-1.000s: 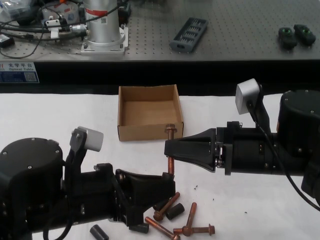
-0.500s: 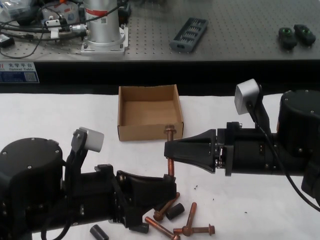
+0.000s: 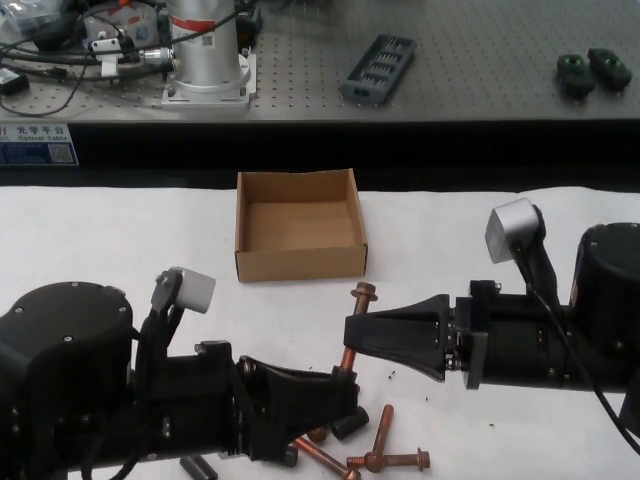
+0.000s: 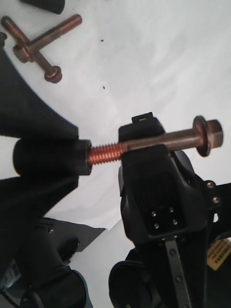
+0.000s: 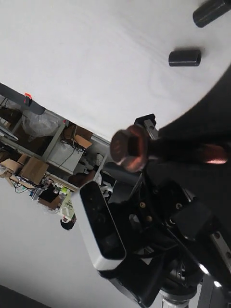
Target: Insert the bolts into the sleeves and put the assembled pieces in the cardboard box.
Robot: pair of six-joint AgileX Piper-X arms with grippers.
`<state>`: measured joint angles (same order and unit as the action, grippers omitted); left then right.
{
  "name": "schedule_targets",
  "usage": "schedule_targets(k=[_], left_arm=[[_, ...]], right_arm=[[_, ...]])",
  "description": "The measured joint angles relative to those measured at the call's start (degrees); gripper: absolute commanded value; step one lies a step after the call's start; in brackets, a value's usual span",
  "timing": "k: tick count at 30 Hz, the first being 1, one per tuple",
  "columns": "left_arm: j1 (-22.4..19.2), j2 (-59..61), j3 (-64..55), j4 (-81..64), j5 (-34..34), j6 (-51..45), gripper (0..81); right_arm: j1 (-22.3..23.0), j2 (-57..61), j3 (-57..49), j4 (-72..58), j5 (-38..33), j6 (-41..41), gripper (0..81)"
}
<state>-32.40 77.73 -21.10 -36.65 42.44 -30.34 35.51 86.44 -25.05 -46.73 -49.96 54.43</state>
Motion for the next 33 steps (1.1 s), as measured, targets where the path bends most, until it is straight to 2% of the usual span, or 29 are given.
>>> schedule_targets(k=[10,15,23,33], left_arm=[[-0.3,0.0,0.0,-1.7,-2.0,-11.7,0.5],[-0.2,0.0,0.0,-1.7,-2.6,-14.7,0.5],[-0.9,0.0,0.0,-2.4,-1.7,-14.0,0.5],[-2.0,0.0,0.0,-2.8,-1.5,-8.2,0.5]], right_arm=[[0.0,0.0,0.2,-0.8,0.5,0.4,4.3],[0.2,0.0,0.2,-0.9,0.8,-0.5,4.3],[0.9,0.0,0.3,-1.0,-0.2,-1.3,4.3],[1.2,0.0,0.3,-1.1,-2.5,-2.8,4.3]])
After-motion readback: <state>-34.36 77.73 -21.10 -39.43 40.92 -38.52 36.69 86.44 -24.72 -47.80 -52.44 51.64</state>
